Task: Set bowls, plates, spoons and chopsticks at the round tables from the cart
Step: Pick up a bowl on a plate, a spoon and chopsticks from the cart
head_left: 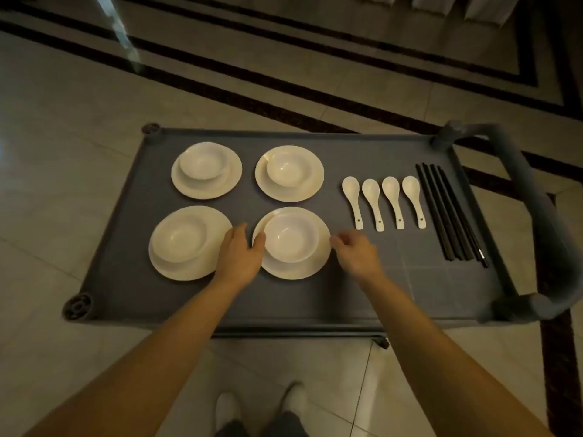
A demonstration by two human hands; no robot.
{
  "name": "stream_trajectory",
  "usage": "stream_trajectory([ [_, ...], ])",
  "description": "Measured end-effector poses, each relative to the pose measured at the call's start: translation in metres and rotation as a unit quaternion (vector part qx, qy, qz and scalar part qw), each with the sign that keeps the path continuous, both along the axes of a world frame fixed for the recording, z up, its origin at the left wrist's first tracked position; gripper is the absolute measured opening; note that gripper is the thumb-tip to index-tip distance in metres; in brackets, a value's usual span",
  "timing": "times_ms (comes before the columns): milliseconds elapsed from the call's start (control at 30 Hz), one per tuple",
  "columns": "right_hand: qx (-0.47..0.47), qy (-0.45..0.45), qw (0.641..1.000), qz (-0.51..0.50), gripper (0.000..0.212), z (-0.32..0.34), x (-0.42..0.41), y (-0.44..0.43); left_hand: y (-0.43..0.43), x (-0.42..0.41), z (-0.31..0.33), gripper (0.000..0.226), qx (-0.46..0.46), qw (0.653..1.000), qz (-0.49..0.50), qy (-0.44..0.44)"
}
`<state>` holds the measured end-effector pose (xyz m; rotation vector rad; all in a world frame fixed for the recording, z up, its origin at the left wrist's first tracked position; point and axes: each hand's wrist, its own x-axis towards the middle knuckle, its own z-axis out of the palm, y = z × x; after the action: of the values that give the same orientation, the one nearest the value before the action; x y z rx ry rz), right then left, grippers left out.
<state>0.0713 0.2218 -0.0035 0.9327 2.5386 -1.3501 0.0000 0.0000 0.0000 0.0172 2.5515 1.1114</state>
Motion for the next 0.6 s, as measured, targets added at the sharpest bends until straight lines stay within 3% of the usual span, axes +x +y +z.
stream_trajectory([
  [600, -0.020, -0.021, 0.999, 0.021, 0.017, -0.023, -0.014, 0.008, 0.025, -0.030, -0.031, 0.057, 0.107, 0.976, 0.135, -0.135],
])
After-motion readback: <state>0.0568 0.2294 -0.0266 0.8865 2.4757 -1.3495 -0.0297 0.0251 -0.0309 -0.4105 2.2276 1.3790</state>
